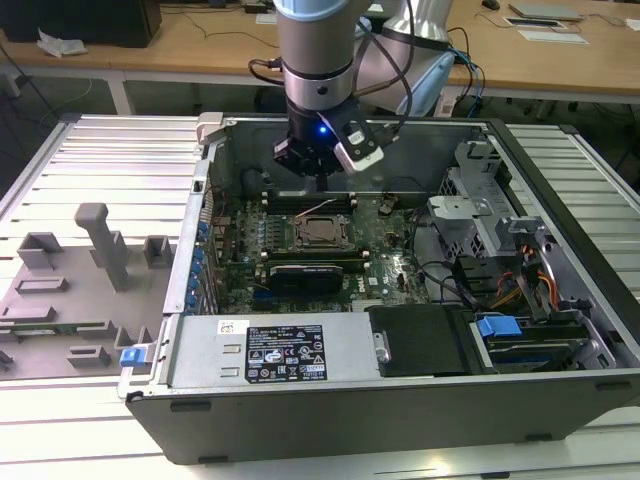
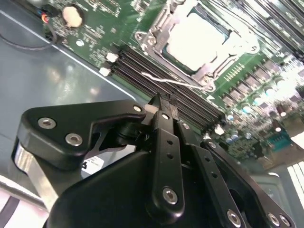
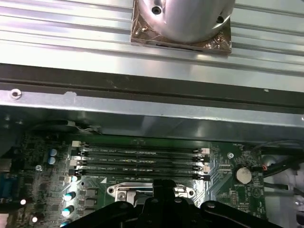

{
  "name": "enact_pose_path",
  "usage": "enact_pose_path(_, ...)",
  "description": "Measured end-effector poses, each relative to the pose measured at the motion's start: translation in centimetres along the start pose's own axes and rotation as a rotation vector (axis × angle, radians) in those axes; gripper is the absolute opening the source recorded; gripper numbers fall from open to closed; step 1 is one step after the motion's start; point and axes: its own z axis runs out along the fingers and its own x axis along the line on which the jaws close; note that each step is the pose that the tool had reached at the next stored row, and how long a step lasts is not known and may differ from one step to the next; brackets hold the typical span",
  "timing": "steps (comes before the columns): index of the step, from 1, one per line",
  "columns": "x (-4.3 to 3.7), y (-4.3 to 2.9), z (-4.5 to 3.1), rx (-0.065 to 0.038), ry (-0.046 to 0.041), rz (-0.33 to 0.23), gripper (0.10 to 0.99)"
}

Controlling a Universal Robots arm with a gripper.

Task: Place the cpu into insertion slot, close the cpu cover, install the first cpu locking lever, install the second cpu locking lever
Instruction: 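Install the first cpu locking lever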

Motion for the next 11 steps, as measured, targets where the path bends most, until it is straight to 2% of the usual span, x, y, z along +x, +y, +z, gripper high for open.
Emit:
enact_pose_path(1, 0.09, 0.00, 0.02, 0.001, -0.0110, -0.003, 0.106)
enact_pose_path(2, 0.24, 0.00, 0.04, 0.001, -0.0273, -0.007, 0.106)
enact_pose_path(3, 0.36, 0.00, 0.06, 0.002, -0.0363, -0.009, 0.106)
enact_pose_path(4, 0.43, 0.00, 0.10, 0.002, -0.0403, -0.010, 0.106)
enact_pose_path(8, 0.44, -0.01, 0.11, 0.002, -0.0404, -0.010, 0.106)
enact_pose_path(11, 0.48, -0.07, 0.37, 0.007, -0.0511, -0.005, 0.106)
